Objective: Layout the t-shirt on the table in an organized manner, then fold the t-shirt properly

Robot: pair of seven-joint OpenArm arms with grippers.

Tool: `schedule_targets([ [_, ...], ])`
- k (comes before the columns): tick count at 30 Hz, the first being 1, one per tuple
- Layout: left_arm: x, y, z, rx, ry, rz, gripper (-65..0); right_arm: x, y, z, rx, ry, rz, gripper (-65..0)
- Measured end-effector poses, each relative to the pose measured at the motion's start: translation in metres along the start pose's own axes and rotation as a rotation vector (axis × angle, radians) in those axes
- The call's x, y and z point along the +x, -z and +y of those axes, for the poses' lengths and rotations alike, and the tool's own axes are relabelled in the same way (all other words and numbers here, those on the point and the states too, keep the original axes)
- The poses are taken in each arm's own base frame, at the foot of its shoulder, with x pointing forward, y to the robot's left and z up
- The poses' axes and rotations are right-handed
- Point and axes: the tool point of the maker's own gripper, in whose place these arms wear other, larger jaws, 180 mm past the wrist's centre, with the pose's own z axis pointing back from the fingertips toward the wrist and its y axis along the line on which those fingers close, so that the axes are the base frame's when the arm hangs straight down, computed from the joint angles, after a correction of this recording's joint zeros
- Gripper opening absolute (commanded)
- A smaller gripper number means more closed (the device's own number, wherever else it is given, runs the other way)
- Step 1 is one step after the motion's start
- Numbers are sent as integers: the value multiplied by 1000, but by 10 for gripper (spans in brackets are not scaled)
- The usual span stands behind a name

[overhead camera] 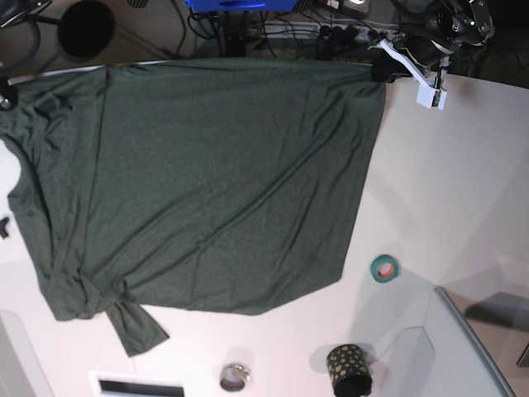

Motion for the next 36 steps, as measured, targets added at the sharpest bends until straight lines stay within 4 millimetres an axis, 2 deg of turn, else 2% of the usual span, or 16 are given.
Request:
schedule_targets([
  [8, 0, 0, 0, 0, 0, 0, -650, 2, 1, -1, -10, 45, -5, -642],
  [13, 6, 1, 0, -1, 5, -12, -650, 9, 3, -1, -31, 154, -14, -642],
  [17, 13, 7, 0, -3, 25, 43, -650, 14, 7, 9, -15, 212, 16, -642],
  [23, 50, 16, -1, -13, 50, -6, -650, 42, 10, 16, -25, 366, -21, -642],
  [27, 61, 26, 9, 5, 62, 4, -650, 59, 29, 36, -14, 354, 9, -642],
  [30, 57, 38, 5, -10, 82, 50, -650, 65, 53, 44, -2, 400, -4, -639],
  [34, 59, 43, 0, -28, 95, 57, -650, 44, 72, 37, -34, 419, 68, -630],
  [36, 61, 42, 2, -22, 100, 57, -650, 44, 76, 34, -57, 397, 98, -582],
])
